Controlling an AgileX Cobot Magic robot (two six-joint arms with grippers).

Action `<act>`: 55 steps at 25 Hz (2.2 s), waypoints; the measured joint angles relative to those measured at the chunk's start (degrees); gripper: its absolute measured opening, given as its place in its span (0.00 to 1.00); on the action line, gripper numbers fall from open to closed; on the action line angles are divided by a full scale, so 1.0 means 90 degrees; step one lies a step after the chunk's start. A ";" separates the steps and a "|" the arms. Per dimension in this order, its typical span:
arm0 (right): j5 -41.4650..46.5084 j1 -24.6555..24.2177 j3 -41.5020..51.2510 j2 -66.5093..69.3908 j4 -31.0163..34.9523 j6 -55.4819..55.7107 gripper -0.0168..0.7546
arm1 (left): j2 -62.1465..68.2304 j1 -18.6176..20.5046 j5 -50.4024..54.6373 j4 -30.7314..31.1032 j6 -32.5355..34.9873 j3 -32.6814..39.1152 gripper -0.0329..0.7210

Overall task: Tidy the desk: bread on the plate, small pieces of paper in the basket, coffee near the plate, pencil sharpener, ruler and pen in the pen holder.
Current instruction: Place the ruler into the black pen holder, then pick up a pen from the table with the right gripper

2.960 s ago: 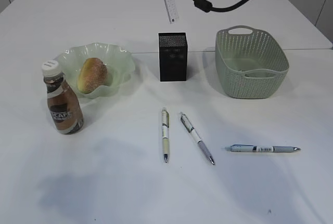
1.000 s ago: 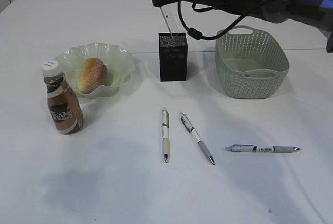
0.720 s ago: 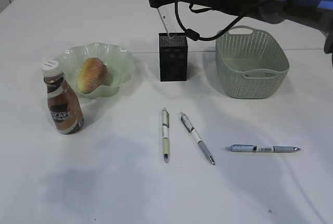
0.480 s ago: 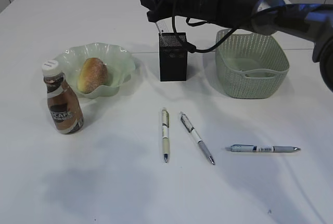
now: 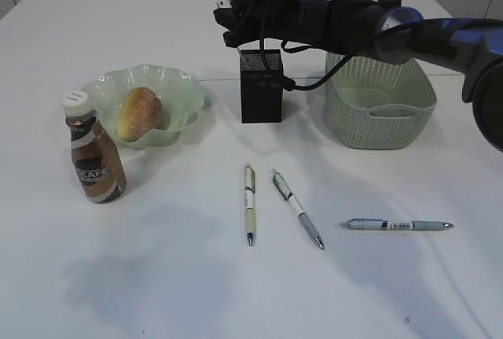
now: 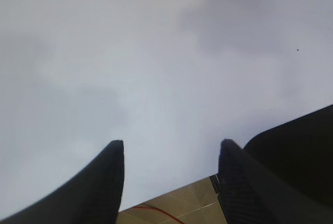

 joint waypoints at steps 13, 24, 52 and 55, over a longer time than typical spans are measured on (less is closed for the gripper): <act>-0.0090 0.0000 0.0000 0.0014 0.0000 0.0028 0.62 | 0.0000 0.0000 0.0000 0.0023 0.0000 0.0000 0.58; -0.0090 0.0000 -0.0215 -0.0259 0.0000 0.0669 0.65 | 0.0000 0.0000 0.0000 0.0047 0.0000 0.0000 0.58; 0.4778 -0.0437 -0.0241 -0.1963 -0.5078 0.7045 0.62 | 0.0000 0.0000 0.0012 -0.0016 0.0000 0.0000 0.58; 0.4810 -0.0437 -0.0241 -0.1963 -0.7089 0.8866 0.62 | 0.0000 0.0000 0.0050 -0.0068 0.0000 0.0000 0.58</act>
